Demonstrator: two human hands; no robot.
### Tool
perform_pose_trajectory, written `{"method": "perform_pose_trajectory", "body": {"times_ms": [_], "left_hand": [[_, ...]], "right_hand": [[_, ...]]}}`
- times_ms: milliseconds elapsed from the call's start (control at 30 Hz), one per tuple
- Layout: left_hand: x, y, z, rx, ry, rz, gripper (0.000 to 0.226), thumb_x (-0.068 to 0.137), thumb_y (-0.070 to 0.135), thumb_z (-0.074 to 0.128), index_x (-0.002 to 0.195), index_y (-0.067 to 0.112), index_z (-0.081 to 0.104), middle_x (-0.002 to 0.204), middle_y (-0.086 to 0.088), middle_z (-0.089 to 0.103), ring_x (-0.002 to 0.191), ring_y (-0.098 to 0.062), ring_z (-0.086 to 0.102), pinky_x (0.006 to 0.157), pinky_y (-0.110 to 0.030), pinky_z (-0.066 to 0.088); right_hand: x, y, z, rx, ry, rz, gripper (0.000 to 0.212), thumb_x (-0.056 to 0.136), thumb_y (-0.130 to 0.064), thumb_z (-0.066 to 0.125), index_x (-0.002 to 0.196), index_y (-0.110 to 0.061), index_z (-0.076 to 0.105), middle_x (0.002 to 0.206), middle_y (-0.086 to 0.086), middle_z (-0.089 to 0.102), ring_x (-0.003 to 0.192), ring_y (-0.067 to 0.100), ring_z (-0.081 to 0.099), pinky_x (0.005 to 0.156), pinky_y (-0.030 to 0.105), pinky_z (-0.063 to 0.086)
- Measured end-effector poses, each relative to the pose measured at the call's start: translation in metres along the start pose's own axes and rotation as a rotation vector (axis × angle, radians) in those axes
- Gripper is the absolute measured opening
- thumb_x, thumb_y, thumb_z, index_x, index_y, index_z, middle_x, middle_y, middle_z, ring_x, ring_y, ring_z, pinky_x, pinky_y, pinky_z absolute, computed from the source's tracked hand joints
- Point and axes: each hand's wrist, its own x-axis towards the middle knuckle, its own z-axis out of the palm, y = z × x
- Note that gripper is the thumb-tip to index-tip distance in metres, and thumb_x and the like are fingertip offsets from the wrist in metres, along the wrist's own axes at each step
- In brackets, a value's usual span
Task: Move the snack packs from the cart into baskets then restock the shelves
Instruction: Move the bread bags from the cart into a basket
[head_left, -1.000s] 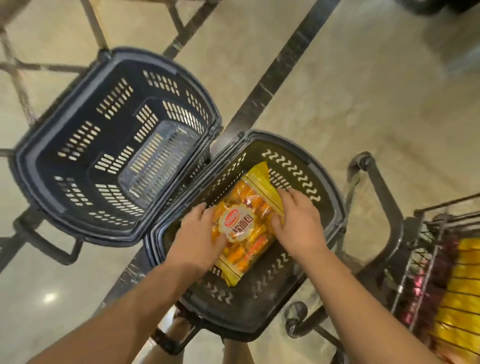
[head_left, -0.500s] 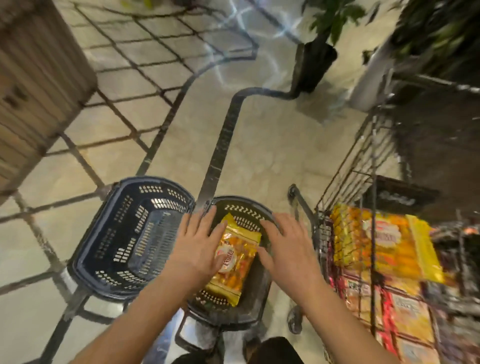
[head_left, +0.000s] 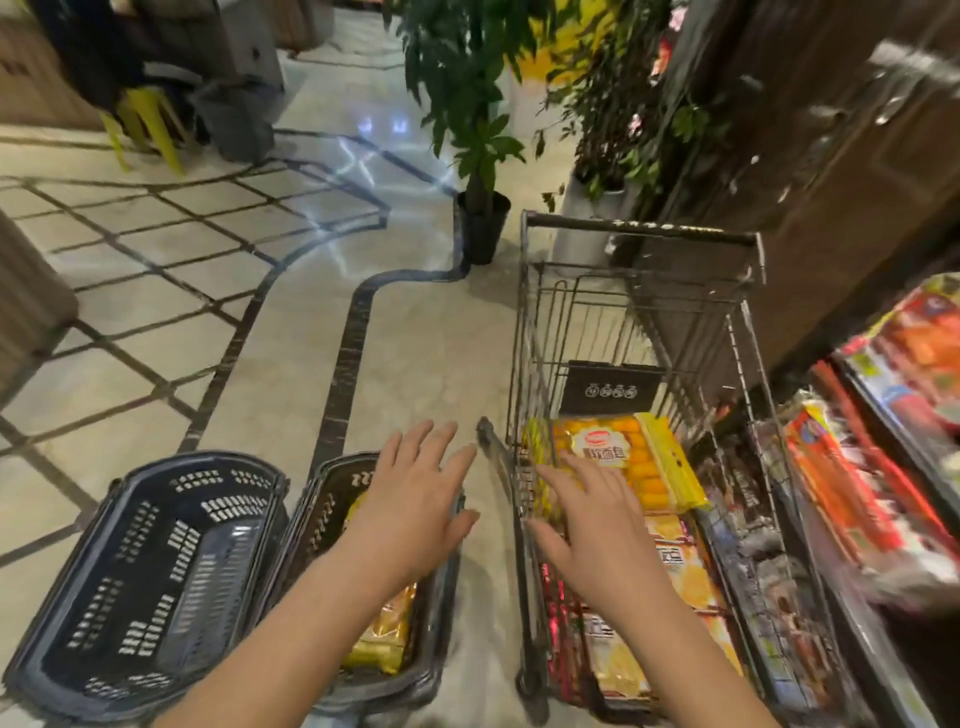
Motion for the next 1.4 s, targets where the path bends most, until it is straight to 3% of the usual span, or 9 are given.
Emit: {"method": "perform_pose_trajectory", "body": {"times_ms": [67, 167, 300, 400, 533, 1067, 1400], "left_hand": [[0.007, 0.035, 0.003, 0.025, -0.013, 0.009, 0.068, 0.091, 0.051, 0.067, 0.150, 0.022, 0.049, 0.162, -0.013, 0.038, 0.150, -0.039, 0.031, 0.120, -0.056, 0.026], [0.019, 0.101, 0.012, 0.024, -0.022, 0.003, 0.070, 0.092, 0.054, 0.065, 0.151, 0.023, 0.046, 0.163, -0.011, 0.035, 0.151, -0.038, 0.030, 0.120, -0.054, 0.029], [0.029, 0.176, 0.021, 0.015, -0.046, -0.033, 0.068, 0.090, 0.056, 0.062, 0.147, 0.021, 0.051, 0.158, -0.013, 0.042, 0.147, -0.040, 0.037, 0.117, -0.053, 0.033], [0.036, 0.219, 0.020, 0.008, -0.061, -0.027, 0.068, 0.096, 0.056, 0.054, 0.154, 0.022, 0.042, 0.163, -0.011, 0.034, 0.151, -0.037, 0.028, 0.122, -0.051, 0.025], [0.048, 0.252, 0.021, 0.036, -0.097, -0.017, 0.070, 0.100, 0.054, 0.052, 0.159, 0.023, 0.031, 0.168, -0.008, 0.022, 0.156, -0.032, 0.015, 0.127, -0.046, 0.015], [0.137, 0.240, 0.083, -0.026, -0.335, -0.106, 0.071, 0.102, 0.056, 0.047, 0.161, 0.025, 0.023, 0.170, -0.006, 0.013, 0.157, -0.028, 0.009, 0.128, -0.045, 0.016], [0.189, 0.218, 0.122, -0.108, -0.456, -0.195, 0.073, 0.100, 0.055, 0.052, 0.161, 0.025, 0.025, 0.171, -0.005, 0.011, 0.157, -0.029, 0.009, 0.126, -0.046, 0.018]], "right_hand": [[-0.018, 0.033, -0.011, 0.017, 0.019, 0.021, 0.059, 0.093, -0.051, 0.057, 0.147, -0.031, 0.048, 0.155, 0.000, 0.041, 0.146, 0.024, 0.033, 0.123, 0.045, 0.022], [-0.047, 0.098, -0.030, 0.032, 0.043, 0.055, 0.057, 0.090, -0.050, 0.060, 0.143, -0.029, 0.053, 0.147, 0.001, 0.049, 0.139, 0.026, 0.042, 0.117, 0.045, 0.033], [-0.082, 0.174, -0.050, 0.076, 0.038, 0.107, 0.063, 0.088, -0.056, 0.047, 0.143, -0.025, 0.054, 0.145, 0.004, 0.051, 0.135, 0.028, 0.045, 0.117, 0.048, 0.034], [-0.097, 0.212, -0.063, 0.084, 0.030, 0.100, 0.057, 0.094, -0.048, 0.060, 0.146, -0.027, 0.050, 0.149, 0.001, 0.047, 0.140, 0.024, 0.039, 0.119, 0.043, 0.028], [-0.097, 0.244, -0.067, 0.097, 0.005, 0.099, 0.059, 0.096, -0.048, 0.059, 0.150, -0.028, 0.045, 0.153, 0.000, 0.042, 0.144, 0.022, 0.033, 0.121, 0.039, 0.020], [-0.017, 0.311, -0.032, 0.133, -0.199, 0.150, 0.058, 0.101, -0.050, 0.050, 0.154, -0.030, 0.037, 0.156, -0.005, 0.036, 0.147, 0.016, 0.029, 0.121, 0.040, 0.029], [0.050, 0.335, 0.011, 0.125, -0.325, 0.187, 0.059, 0.099, -0.048, 0.053, 0.153, -0.032, 0.034, 0.157, -0.005, 0.034, 0.147, 0.017, 0.028, 0.121, 0.040, 0.024]]}}
